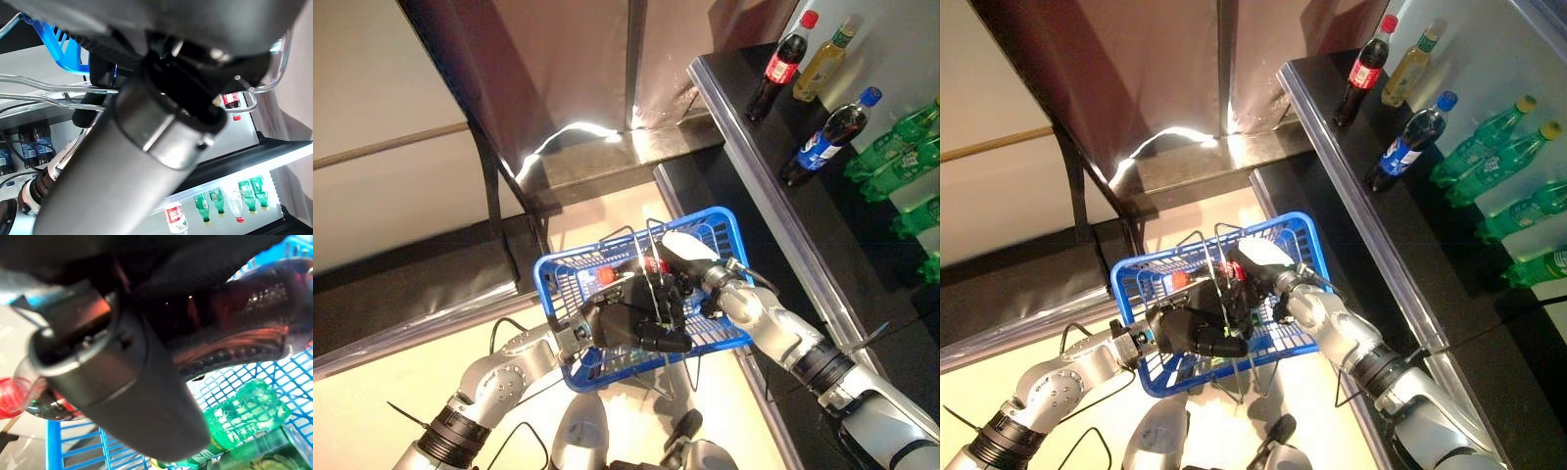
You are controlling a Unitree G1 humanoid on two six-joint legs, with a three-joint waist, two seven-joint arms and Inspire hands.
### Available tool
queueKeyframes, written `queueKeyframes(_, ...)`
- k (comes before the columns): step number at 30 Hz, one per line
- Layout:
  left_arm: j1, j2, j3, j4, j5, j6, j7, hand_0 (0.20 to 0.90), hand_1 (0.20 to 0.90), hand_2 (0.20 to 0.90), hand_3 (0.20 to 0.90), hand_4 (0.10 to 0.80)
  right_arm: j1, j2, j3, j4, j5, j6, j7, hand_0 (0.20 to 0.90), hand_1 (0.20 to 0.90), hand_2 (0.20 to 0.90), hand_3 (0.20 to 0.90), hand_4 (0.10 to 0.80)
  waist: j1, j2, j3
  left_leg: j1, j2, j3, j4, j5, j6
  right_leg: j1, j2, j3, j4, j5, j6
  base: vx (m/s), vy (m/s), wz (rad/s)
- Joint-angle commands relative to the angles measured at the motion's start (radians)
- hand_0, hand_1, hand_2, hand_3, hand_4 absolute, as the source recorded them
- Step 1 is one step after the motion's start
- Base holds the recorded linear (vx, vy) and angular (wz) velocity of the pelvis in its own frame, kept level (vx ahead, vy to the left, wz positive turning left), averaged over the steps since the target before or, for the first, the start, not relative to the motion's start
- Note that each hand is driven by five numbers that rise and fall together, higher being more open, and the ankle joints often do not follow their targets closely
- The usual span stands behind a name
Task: Pick up the drink and place into the basket.
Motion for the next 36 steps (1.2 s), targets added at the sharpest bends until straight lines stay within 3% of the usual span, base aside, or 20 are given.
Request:
queueKeyframes(1,-0.157,-0.200,-0.098,-0.294,-0.141,-0.164,-0.292,0.300,0.300,0.300,0.200,0.100,-0.077,0.052,0.101,0.071,-0.014,-0.068,-0.055,0.300,0.300,0.300,0.200,0.100,0.017,-0.010,-0.387,0.065,-0.013,0.016,-0.005,-0.107,-0.006,0.004,0.006,-0.008,-0.003,-0.008,0.025,0.005,0.006,0.08)
queueKeyframes(11,-0.181,-0.205,-0.113,-0.298,-0.135,-0.180,-0.304,0.300,0.300,0.300,0.200,0.100,-0.079,0.095,0.124,0.148,-0.007,-0.067,-0.051,0.300,0.300,0.300,0.200,0.100,0.025,-0.009,-0.394,0.064,-0.014,0.009,-0.005,-0.107,-0.007,0.006,0.004,-0.012,-0.003,-0.009,0.027,0.003,0.002,0.04)
queueKeyframes(36,-0.225,-0.258,-0.154,-0.313,-0.097,-0.151,-0.314,0.300,0.300,0.300,0.200,0.100,-0.133,0.235,0.129,0.388,-0.062,0.054,0.007,0.300,0.300,0.300,0.200,0.100,0.056,-0.013,-0.408,0.065,-0.017,-0.016,-0.005,-0.104,-0.005,0.014,0.004,-0.030,-0.003,-0.007,0.022,0.003,-0.001,0.02)
